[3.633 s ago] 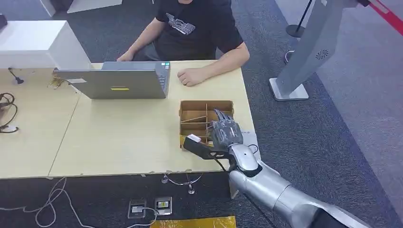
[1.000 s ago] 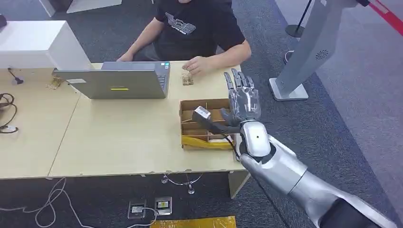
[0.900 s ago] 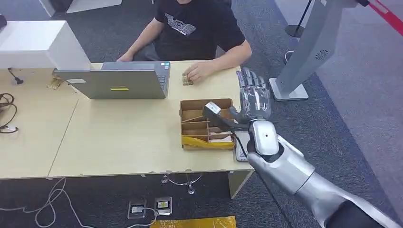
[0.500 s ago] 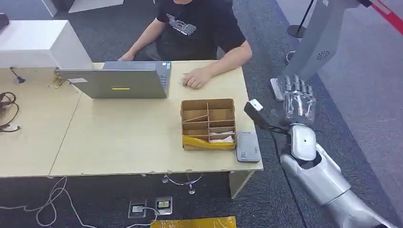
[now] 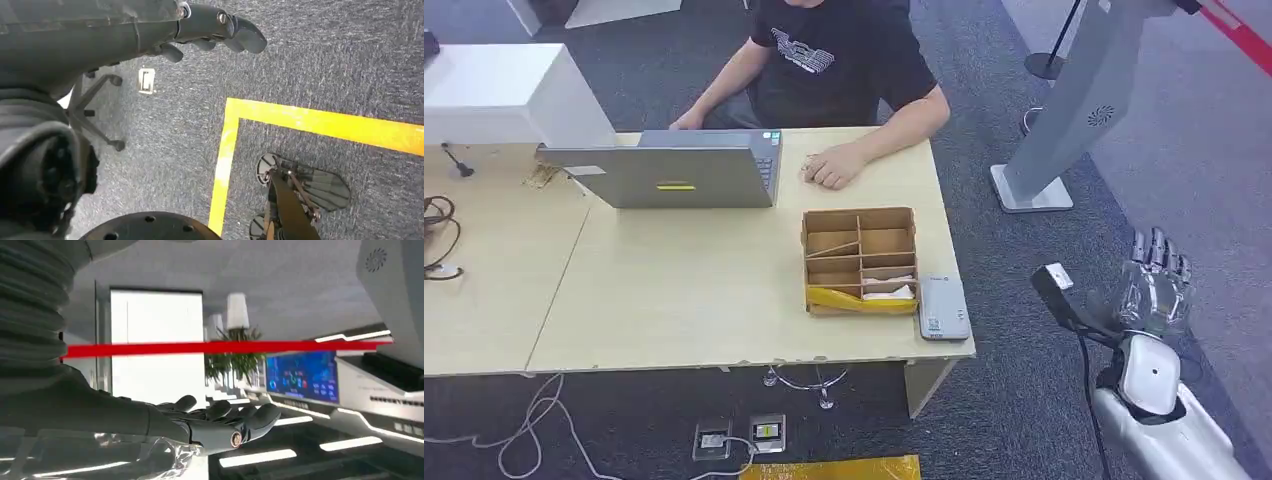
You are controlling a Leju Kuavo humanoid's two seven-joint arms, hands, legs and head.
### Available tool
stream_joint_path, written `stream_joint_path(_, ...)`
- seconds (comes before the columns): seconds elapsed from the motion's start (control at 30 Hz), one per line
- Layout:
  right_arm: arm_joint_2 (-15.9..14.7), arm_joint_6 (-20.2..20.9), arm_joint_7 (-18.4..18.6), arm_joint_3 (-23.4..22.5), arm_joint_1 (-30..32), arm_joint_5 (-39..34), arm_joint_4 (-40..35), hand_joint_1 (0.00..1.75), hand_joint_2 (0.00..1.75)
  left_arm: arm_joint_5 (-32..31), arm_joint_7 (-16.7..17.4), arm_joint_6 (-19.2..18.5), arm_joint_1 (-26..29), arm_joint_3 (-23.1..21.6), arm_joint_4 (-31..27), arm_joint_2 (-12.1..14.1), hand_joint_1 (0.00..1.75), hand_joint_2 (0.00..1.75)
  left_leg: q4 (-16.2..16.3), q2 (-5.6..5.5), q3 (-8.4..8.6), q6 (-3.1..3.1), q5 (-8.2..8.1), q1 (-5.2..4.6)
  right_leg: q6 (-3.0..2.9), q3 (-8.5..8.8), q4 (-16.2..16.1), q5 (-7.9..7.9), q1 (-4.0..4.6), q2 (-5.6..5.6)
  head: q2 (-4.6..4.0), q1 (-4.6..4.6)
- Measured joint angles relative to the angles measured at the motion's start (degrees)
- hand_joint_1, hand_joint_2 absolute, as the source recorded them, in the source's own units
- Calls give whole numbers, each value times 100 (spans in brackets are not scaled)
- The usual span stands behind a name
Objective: Pass the card to the sensor for recognition and then transmit it.
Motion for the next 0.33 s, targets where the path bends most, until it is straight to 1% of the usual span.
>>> stream_joint_path(0.07, -91, 48, -6, 72, 81, 317, 20, 0, 175, -55, -59, 22, -4, 0, 0, -9, 0, 0, 0, 1, 0, 0, 0, 0, 0, 2, 0, 0, 0, -2, 0, 4)
stream_joint_path(0.2, -212, 328, -11, 341, 212, 1042, 28, 0, 175, -127, -90, 22, -12, -2, 0, -13, 0, 0, 0, 2, -1, 0, 0, 0, 0, 0, 0, 0, 0, 0, 0, 2)
stream_joint_path(0.27, -297, 369, -11, 571, 268, 1118, 66, 0, 175, -131, -90, 22, -17, -2, 0, -13, 0, 0, 0, 1, -2, 0, 0, 0, 0, 0, 0, -1, 0, -1, 0, 4)
stream_joint_path(0.33, -284, 234, -11, 752, 310, 940, 208, 0, 175, -122, -90, 26, -17, -2, 0, -24, 0, 0, 0, 1, -5, 0, 0, 0, 1, -1, 0, -1, 0, -2, 0, 4)
